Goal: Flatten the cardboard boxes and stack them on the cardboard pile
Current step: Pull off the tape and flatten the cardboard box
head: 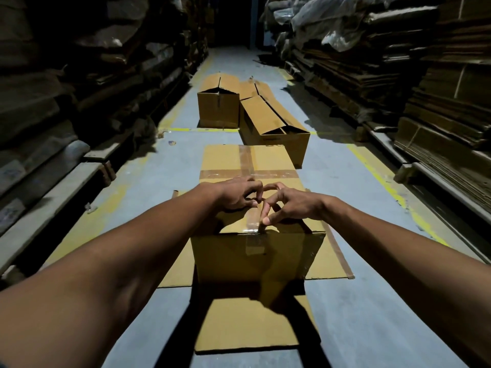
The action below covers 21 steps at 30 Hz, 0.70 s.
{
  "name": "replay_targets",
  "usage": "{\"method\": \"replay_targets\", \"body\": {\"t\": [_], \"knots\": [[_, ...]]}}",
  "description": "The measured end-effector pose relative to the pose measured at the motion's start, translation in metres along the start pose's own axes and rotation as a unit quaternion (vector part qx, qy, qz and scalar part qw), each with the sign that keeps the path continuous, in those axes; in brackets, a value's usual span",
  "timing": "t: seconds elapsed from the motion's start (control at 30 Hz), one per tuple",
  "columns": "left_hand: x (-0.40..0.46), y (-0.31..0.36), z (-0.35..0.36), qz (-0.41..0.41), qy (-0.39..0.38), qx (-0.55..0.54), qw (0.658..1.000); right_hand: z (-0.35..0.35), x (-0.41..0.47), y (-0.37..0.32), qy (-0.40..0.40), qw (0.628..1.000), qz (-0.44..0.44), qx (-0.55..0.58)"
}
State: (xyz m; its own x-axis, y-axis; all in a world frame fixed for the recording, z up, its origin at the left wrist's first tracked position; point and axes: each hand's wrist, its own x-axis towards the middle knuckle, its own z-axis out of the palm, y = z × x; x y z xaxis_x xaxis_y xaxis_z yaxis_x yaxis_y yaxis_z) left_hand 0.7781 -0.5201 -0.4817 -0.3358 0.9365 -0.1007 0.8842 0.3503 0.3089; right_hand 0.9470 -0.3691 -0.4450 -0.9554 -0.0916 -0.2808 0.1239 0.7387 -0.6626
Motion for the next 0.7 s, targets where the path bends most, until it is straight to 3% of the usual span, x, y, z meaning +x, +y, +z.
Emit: {"method": "replay_targets", "body": {"t": [0.27, 0.4, 0.57, 0.7], "knots": [[0.001, -0.004, 0.003, -0.018, 0.008, 0.014, 1.000, -0.003, -0.008, -0.024, -0.049, 0.991, -0.059, -0.110], [0.000, -0.002, 0.003, -0.009, 0.010, 0.019, 1.000, -0.007, -0.015, -0.037, -0.110, 0.978, -0.059, -0.164], [0.000, -0.001, 0.004, -0.018, 0.003, 0.023, 1.000, -0.018, -0.027, -0.061, -0.257, 0.929, 0.043, -0.263], [-0.002, -0.001, 0.003, -0.022, -0.001, 0.029, 0.999, -0.019, -0.031, -0.078, -0.299, 0.905, 0.108, -0.281]]}}
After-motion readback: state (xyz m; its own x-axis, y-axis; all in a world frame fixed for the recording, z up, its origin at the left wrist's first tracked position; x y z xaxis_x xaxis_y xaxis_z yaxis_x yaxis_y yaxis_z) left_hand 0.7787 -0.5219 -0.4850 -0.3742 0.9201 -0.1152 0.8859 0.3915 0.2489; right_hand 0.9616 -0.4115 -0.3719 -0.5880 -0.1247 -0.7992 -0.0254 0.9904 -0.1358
